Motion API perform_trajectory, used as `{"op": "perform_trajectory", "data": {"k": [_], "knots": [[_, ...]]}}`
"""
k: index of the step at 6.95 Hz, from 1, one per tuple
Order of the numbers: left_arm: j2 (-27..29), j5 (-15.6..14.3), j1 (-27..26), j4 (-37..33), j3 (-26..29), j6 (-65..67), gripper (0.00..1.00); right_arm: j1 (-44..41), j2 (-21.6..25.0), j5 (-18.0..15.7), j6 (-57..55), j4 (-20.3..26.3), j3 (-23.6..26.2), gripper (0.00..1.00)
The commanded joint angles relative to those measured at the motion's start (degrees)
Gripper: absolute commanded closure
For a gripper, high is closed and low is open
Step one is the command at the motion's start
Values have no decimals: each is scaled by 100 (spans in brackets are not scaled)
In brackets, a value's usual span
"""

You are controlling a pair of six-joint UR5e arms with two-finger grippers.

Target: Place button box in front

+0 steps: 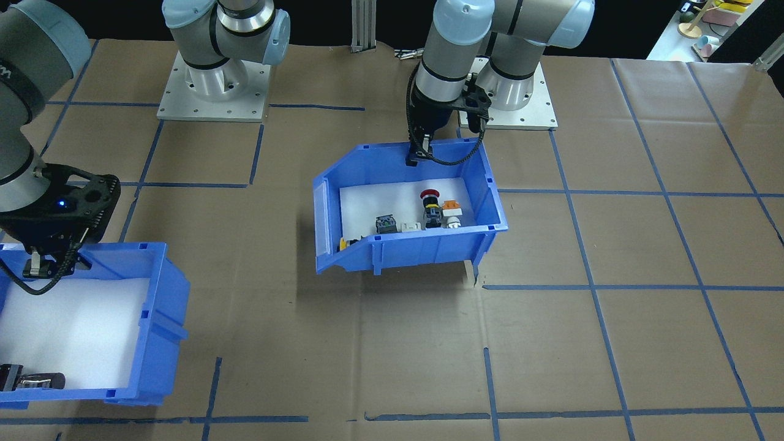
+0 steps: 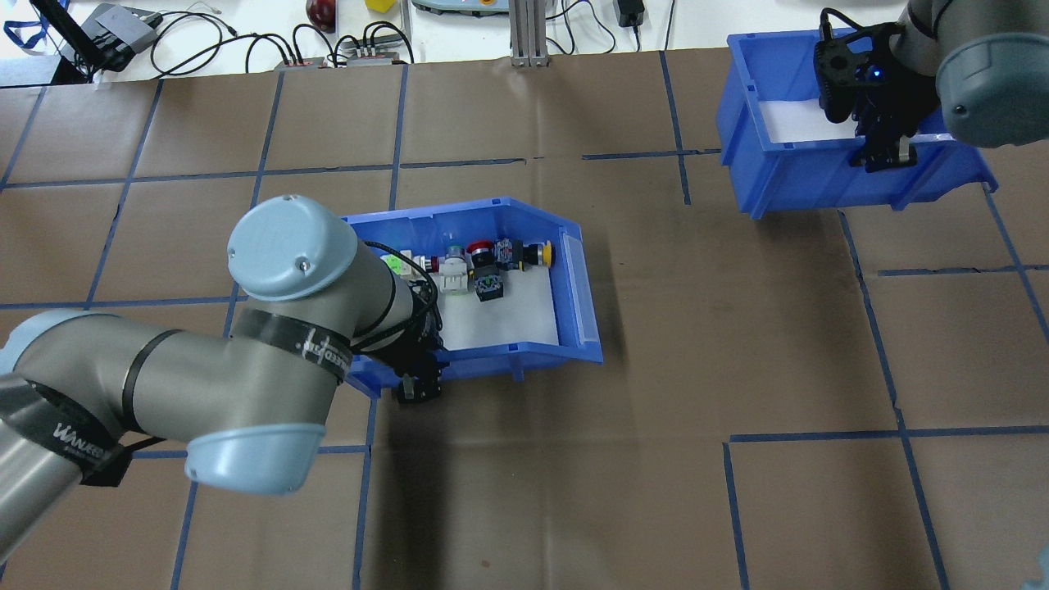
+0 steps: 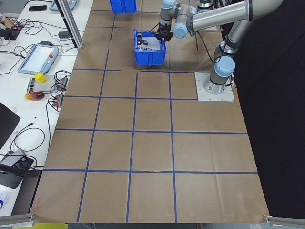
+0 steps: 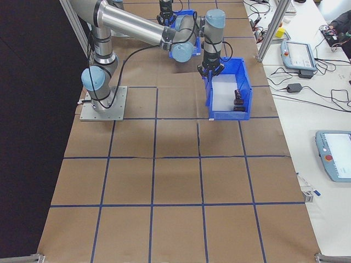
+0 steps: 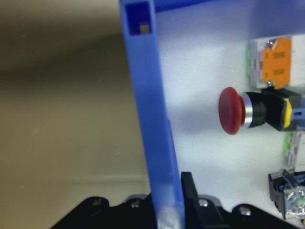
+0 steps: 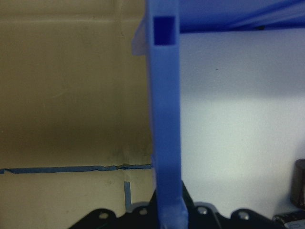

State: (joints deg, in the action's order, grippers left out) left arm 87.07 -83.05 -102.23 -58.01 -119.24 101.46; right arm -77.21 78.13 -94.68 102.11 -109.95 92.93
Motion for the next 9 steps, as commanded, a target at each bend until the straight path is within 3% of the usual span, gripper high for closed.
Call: {"op": "perform_trajectory", "data": {"k": [1,2,3,5,9], "knots": [[1262,26,63,9,1378,-100,99,22,10,11,11,8,15,92],[1773,113,11,9,1969,-92,99,22,10,11,10,0,15,92],[2161,488,10,9,2331,-39,100,22,10,11,19,0,15,92],[2769,527,-164,105,2720,-100,100,22,10,11,19,-9,15,92],[3097,448,-315,123,2968,-338,98,31,10,11,19,8,15,92]]}}
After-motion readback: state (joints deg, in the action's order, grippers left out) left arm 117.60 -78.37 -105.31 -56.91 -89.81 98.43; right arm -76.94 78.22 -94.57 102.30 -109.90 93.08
